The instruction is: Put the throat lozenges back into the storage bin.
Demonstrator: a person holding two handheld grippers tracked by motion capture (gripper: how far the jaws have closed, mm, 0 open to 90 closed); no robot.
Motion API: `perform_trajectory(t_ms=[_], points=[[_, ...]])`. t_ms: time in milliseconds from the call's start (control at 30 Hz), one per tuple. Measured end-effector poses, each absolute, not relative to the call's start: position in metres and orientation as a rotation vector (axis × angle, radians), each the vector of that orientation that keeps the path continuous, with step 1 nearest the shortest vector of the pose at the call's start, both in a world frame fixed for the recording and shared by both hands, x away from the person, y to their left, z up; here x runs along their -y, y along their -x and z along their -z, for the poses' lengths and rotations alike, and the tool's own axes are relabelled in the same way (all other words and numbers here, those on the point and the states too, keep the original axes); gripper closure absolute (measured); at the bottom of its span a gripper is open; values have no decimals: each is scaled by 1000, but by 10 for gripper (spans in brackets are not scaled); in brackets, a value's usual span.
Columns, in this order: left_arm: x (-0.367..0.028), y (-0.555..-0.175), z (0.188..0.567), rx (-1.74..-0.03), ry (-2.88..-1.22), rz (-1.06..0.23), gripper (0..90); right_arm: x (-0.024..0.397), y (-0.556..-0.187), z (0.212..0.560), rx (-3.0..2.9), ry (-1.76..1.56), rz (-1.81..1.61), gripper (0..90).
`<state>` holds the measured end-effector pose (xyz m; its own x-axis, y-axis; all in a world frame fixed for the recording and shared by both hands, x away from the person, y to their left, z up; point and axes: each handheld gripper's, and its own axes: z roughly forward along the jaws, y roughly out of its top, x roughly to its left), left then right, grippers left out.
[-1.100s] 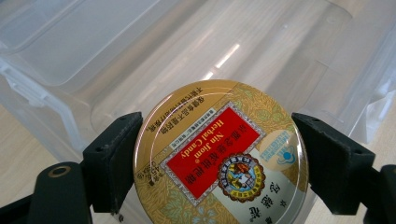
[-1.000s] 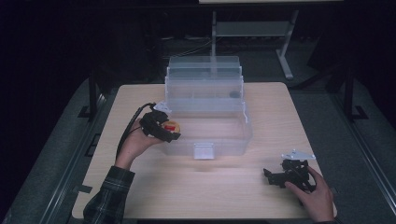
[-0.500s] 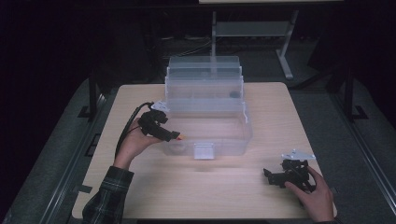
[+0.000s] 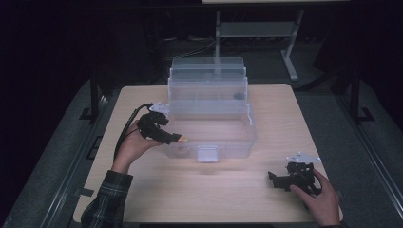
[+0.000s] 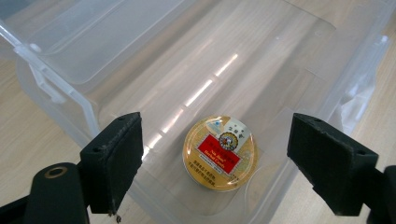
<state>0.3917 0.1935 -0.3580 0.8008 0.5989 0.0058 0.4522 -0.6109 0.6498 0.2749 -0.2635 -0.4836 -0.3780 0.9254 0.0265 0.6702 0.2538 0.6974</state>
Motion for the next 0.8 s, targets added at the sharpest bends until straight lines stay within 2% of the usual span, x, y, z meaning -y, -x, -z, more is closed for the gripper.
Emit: perform_trajectory(t_ms=[200,800], points=[[-196,-389,356,-781,-2330,-301,133,263,-275,484,-2142,-1456,-893,0],[-208,-372,354,-806,-2347,-324,123,263,-275,484,-2141,-1455,-892,0]])
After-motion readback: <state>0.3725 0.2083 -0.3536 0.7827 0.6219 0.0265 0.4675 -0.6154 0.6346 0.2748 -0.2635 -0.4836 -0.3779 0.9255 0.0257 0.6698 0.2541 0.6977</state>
